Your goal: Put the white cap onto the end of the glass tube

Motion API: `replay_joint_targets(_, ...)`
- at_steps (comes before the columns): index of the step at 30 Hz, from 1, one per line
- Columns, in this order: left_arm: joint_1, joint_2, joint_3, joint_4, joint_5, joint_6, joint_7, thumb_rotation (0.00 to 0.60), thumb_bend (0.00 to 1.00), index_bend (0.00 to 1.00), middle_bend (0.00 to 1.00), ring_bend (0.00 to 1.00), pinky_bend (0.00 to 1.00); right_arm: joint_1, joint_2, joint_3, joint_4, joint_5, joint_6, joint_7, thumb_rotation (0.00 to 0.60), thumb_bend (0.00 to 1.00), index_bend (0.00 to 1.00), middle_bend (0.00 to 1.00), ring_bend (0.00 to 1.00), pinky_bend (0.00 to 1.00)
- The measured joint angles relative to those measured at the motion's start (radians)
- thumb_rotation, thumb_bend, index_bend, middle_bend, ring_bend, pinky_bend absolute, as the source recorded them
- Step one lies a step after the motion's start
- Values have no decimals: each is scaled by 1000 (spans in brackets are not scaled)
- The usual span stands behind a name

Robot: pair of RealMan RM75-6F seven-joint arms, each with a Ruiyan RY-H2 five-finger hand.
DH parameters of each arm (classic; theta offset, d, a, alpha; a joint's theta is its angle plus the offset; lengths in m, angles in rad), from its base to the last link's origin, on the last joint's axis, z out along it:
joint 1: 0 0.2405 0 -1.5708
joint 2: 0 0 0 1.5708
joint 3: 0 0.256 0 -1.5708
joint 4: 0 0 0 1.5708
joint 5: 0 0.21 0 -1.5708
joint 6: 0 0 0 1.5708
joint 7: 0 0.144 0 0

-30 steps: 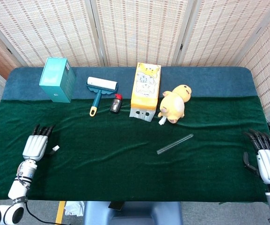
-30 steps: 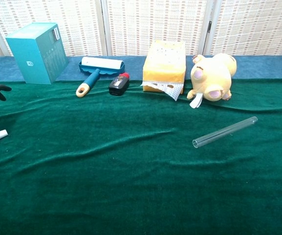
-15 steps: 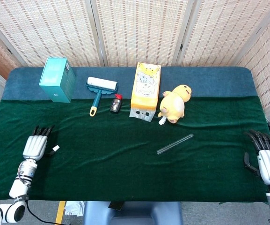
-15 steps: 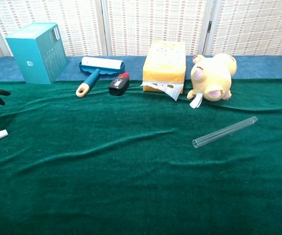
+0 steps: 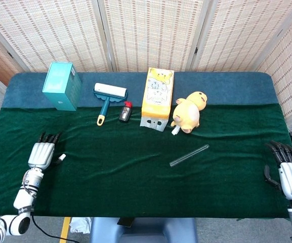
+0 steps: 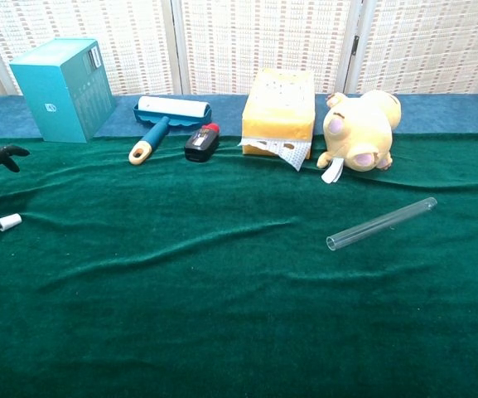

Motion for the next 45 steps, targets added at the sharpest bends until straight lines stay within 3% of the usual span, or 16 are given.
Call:
replay_joint_targets(26, -61, 8, -25, -14, -52, -40, 74, 600, 240, 49, 216, 154, 46, -7, -6, 2, 13, 12, -2, 6, 600, 660, 131, 123, 71, 0)
replay_joint_targets(36, -53, 45, -23, -72, -58, -17, 87, 600, 240, 53, 216, 154, 46, -8, -4, 3, 11, 8, 2, 10, 600, 660, 131, 123, 69, 0)
replay_joint_targets(40, -40, 78, -18, -120, -46, 15, 92, 600, 241, 94, 221, 189, 49, -8, -5, 4, 13, 7, 4, 13, 600, 660, 131, 123, 69, 0)
replay_joint_targets(45, -23, 127, -8, -191, -37, 34, 95, 600, 245, 200, 320, 264, 97, -7, -6, 4, 15, 3, 5, 15, 600, 660, 131, 123, 69, 0)
